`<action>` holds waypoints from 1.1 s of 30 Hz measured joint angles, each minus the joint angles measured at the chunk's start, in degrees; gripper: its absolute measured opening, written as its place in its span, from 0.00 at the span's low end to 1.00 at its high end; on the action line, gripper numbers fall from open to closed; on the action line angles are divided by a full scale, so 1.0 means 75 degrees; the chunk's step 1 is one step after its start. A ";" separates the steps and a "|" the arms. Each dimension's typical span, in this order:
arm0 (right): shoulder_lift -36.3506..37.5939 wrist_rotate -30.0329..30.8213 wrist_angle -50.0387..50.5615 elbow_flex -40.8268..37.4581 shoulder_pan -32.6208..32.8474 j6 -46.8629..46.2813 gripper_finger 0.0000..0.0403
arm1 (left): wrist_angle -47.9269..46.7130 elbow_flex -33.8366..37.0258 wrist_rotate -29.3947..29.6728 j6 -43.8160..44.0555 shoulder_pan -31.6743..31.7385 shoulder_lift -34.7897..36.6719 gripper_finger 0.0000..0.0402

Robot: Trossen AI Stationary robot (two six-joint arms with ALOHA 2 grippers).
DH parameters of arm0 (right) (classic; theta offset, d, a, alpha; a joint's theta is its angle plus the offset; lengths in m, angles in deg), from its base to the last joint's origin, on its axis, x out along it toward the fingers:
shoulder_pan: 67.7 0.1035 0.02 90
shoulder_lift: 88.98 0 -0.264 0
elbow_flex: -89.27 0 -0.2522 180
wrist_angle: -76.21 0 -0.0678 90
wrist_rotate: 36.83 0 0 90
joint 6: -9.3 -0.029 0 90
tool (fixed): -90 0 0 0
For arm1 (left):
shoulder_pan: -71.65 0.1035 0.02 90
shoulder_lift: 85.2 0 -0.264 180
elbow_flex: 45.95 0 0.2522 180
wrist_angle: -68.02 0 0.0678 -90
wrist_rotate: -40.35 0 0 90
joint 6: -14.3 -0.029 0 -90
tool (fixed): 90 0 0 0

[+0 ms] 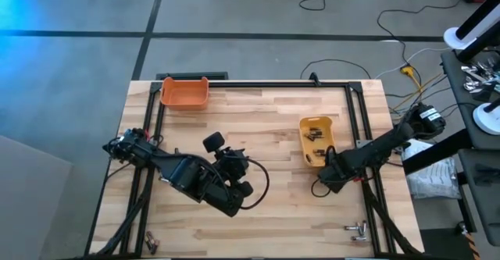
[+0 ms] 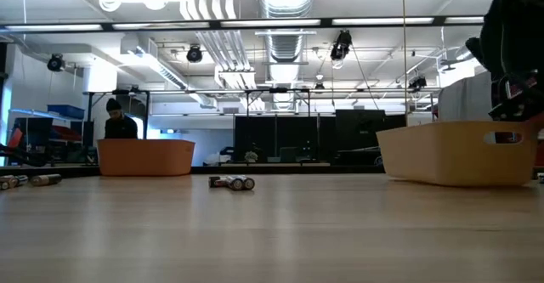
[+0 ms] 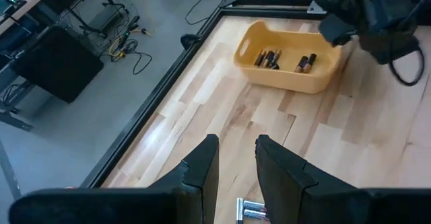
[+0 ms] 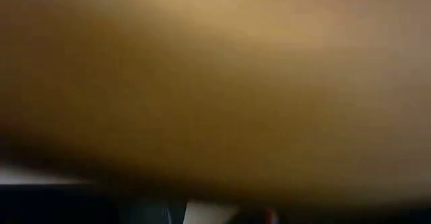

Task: Sort batteries
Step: Adjust the yellow bin

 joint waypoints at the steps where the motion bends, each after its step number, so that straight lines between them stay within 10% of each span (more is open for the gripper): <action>1: 0.0146 0.0001 0.0122 0.0160 0.0016 -0.0037 0.43 | -0.0001 0.0000 -0.0002 0.0037 -0.0024 0.0000 0.20; 19: 0.0637 0.1768 0.3052 0.2133 -0.0556 0.3500 0.38 | 0.0006 0.0000 -0.0006 0.0279 -0.0073 0.0000 0.20; 33: 0.0635 0.0640 0.2893 0.1387 -0.5258 0.7207 0.03 | -0.0194 0.0000 -0.0010 0.1020 -0.0531 0.0000 0.20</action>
